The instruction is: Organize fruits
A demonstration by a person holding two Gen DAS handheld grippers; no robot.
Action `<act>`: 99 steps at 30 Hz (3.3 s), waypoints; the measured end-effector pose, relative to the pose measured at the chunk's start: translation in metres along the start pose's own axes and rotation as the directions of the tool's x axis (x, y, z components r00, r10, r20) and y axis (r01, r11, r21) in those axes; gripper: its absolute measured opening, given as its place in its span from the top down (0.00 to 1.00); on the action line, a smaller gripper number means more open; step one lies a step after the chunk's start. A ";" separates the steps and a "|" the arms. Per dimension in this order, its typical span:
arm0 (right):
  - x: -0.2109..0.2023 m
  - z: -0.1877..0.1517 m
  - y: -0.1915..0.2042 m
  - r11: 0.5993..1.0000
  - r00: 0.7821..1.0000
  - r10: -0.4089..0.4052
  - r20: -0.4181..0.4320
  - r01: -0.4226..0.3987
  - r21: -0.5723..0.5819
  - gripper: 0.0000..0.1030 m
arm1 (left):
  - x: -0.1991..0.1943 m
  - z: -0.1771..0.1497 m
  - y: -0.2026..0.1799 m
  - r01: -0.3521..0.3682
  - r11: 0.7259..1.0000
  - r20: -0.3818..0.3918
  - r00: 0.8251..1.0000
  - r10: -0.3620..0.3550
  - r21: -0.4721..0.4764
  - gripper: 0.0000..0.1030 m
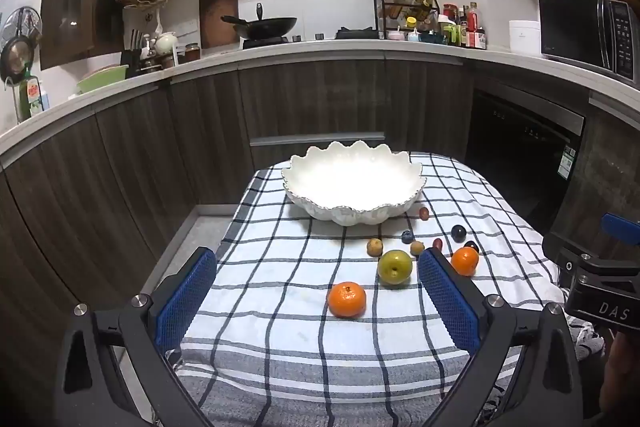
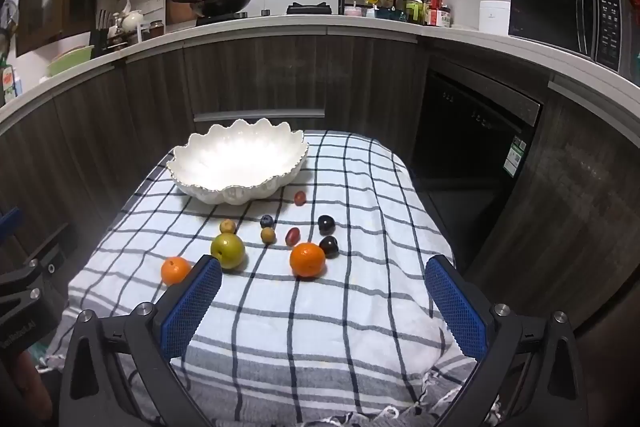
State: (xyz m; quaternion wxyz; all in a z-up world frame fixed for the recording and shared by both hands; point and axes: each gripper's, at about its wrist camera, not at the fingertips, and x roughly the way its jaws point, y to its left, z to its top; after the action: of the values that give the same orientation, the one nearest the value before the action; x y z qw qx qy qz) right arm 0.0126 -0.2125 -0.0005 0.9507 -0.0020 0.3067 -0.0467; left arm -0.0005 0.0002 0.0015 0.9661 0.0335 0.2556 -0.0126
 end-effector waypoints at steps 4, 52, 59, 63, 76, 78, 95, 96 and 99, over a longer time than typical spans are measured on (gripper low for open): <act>0.000 -0.003 0.000 1.000 1.000 -0.002 0.012 0.002 0.004 0.00 | -0.013 -0.002 0.000 0.009 1.000 0.055 0.998 -0.010 0.007 0.00; -0.011 0.000 -0.004 1.000 0.999 -0.009 0.046 0.009 0.015 0.00 | -0.010 -0.001 -0.004 0.020 1.000 0.025 0.999 -0.020 0.005 0.00; -0.011 0.000 -0.004 1.000 0.999 -0.010 0.046 0.009 0.015 0.00 | -0.011 0.000 -0.004 0.019 1.000 0.023 1.000 -0.019 0.006 0.00; -0.011 0.000 -0.004 1.000 0.999 -0.009 0.046 0.009 0.015 0.00 | -0.010 0.000 -0.004 0.019 1.000 0.025 1.000 -0.019 0.006 0.00; -0.012 0.000 -0.004 1.000 0.999 -0.009 0.047 0.008 0.016 0.00 | -0.010 -0.001 -0.003 0.019 1.000 0.025 1.000 -0.019 0.006 0.00; -0.012 0.000 -0.004 1.000 0.999 -0.009 0.047 0.009 0.017 0.00 | -0.010 -0.001 -0.003 0.019 1.000 0.026 0.999 -0.019 0.005 0.00; -0.013 0.000 -0.003 1.000 0.999 -0.008 0.053 0.007 0.021 0.00 | -0.011 -0.001 -0.004 0.019 1.000 0.023 1.000 -0.020 0.009 0.00; -0.013 0.000 -0.003 1.000 0.999 -0.008 0.054 0.007 0.023 0.00 | -0.011 -0.001 -0.004 0.020 1.000 0.024 1.000 -0.020 0.008 0.00; -0.014 0.001 -0.004 1.000 0.998 -0.008 0.059 0.006 0.028 0.00 | -0.008 -0.002 -0.006 0.021 1.000 0.022 1.000 -0.022 0.013 0.00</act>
State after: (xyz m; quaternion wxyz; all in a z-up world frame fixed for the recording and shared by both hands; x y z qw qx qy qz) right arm 0.0017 -0.2150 0.0081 0.9591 0.0086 0.2778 -0.0542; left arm -0.0087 -0.0059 0.0035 0.9684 0.0370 0.2452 -0.0251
